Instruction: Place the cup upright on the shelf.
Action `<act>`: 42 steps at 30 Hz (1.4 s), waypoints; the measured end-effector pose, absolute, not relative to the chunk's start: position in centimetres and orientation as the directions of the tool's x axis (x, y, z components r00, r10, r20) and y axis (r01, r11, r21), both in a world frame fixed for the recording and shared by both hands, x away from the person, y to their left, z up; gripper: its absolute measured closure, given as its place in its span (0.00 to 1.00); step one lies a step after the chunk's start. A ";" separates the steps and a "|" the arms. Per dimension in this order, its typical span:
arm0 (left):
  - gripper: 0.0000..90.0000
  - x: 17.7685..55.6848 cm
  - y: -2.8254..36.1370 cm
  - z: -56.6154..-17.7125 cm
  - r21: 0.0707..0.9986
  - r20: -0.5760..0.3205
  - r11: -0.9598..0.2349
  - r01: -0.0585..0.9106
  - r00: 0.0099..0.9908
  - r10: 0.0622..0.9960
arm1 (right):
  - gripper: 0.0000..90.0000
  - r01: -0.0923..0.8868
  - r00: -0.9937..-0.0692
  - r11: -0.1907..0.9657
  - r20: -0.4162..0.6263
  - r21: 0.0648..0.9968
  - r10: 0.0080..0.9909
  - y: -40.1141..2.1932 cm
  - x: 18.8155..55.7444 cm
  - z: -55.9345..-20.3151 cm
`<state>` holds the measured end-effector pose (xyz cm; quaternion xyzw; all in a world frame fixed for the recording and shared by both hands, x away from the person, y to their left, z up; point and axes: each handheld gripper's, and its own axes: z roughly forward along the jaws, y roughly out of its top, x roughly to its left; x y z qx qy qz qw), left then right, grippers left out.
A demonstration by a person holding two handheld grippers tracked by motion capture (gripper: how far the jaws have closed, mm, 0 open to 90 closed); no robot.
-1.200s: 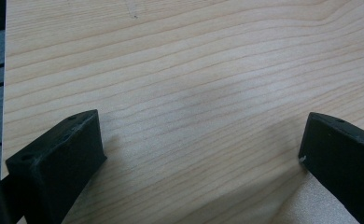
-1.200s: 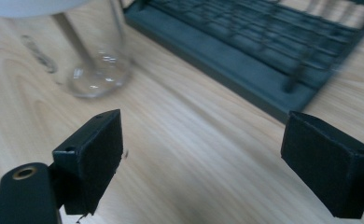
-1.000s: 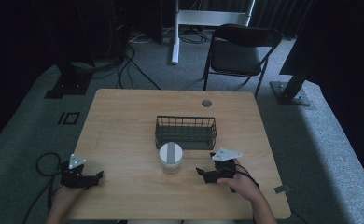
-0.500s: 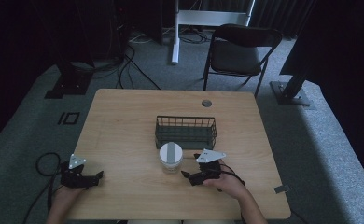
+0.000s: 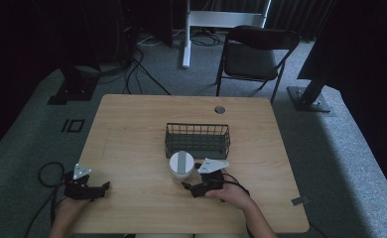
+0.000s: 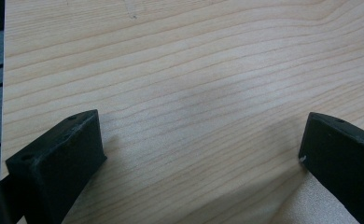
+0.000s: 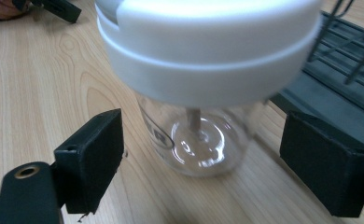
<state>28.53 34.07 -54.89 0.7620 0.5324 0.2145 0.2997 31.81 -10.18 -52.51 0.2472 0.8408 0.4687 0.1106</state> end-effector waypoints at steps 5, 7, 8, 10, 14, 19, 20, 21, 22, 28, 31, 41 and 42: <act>0.00 28.5 34.1 -54.9 0.685 0.008 -0.254 0.683 0.341 0.940 | 0.15 0.307 -0.851 0.424 0.046 0.852 0.523 -9.5 32.2 -52.9; 0.00 28.5 34.1 -54.9 0.685 0.008 -0.254 0.683 0.341 0.940 | 0.15 0.310 -0.850 0.410 0.057 0.858 0.523 -9.3 32.3 -52.9; 0.00 28.5 34.1 -54.9 0.685 0.008 -0.254 0.683 0.341 0.940 | 0.15 0.307 -0.850 0.412 0.053 0.858 0.524 -9.2 32.4 -52.9; 0.00 28.5 34.1 -54.9 0.685 0.008 -0.254 0.682 0.342 0.940 | 0.15 0.306 -0.846 0.405 0.051 0.862 0.530 -9.0 32.5 -53.0; 0.00 28.5 34.1 -54.9 0.685 0.008 -0.254 0.682 0.342 0.940 | 0.17 0.303 -0.847 0.396 0.055 0.866 0.529 -8.6 32.6 -53.0; 0.00 28.5 34.1 -54.9 0.685 0.008 -0.254 0.682 0.342 0.940 | 0.17 0.292 -0.841 0.386 0.043 0.875 0.539 -8.1 32.8 -53.1; 0.00 28.5 34.1 -54.9 0.685 0.008 -0.254 0.683 0.342 0.940 | 0.17 0.292 -0.840 0.388 0.042 0.874 0.540 -8.1 32.8 -53.1; 0.00 28.5 34.1 -54.9 0.685 0.008 -0.254 0.683 0.342 0.940 | 0.17 0.304 -0.836 0.384 0.050 0.872 0.547 -8.0 32.8 -53.2; 0.00 28.5 34.1 -54.9 0.685 0.008 -0.254 0.682 0.342 0.940 | 0.17 0.307 -0.835 0.380 0.056 0.872 0.547 -7.9 32.9 -53.2; 0.00 28.5 34.1 -54.9 0.685 0.008 -0.255 0.682 0.343 0.939 | 0.18 0.321 -0.830 0.364 0.075 0.874 0.553 -7.6 33.0 -53.4; 0.00 28.5 34.1 -54.9 0.685 0.008 -0.255 0.682 0.343 0.939 | 0.19 0.308 -0.824 0.358 0.059 0.881 0.563 -7.4 32.9 -53.4; 0.00 28.5 34.1 -54.9 0.685 0.008 -0.255 0.683 0.343 0.939 | 0.20 0.303 -0.841 0.366 0.067 0.880 0.536 -6.9 32.6 -53.0; 0.00 28.5 34.1 -54.9 0.685 0.009 -0.255 0.682 0.343 0.939 | 0.20 0.306 -0.837 0.362 0.068 0.881 0.543 -6.8 32.5 -52.9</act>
